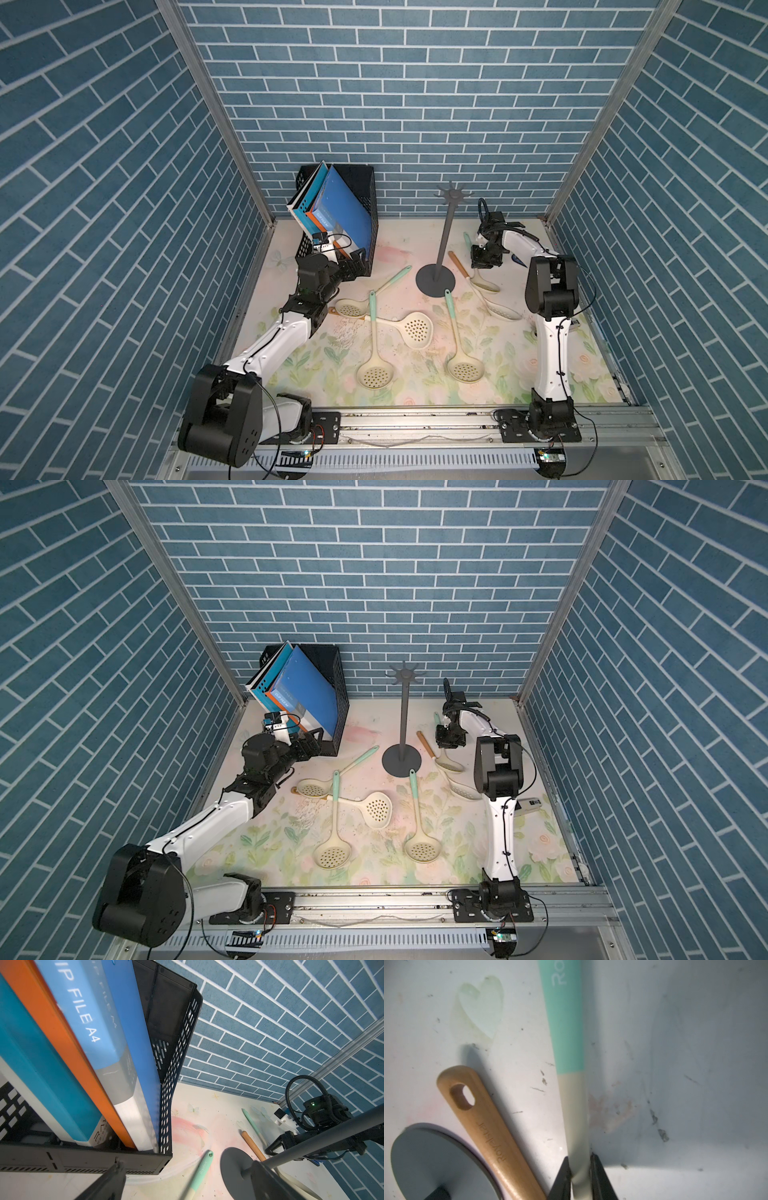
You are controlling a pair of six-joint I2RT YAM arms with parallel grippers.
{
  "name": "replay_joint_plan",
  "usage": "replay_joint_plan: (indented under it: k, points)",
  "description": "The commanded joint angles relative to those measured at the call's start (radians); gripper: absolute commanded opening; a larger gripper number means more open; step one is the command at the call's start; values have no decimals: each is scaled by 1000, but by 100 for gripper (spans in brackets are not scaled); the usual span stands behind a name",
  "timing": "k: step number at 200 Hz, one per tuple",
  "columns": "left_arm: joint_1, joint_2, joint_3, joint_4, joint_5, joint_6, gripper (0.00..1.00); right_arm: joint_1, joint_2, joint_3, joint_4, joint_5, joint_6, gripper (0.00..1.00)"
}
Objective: Hang the skimmer on the kitchen utensil rack
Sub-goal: Pick up the skimmer from the center of the board.
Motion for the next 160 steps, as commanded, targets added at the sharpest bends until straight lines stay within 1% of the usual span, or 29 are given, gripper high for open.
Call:
replay_joint_plan:
  k: [1, 37, 94, 160]
  points:
    - [-5, 2, -16, 21, 5, -4, 100, 3, 47, -20, -19, 30, 5, 12]
    - [-5, -3, -16, 12, 4, -2, 100, 3, 62, -14, -22, 40, 4, 0]
    - [-5, -3, -9, -13, 6, 0, 100, -6, 45, -27, -14, 40, 0, 0]
    - [-5, 2, -15, -15, 5, 1, 100, -20, -124, -136, 99, 35, 20, 0]
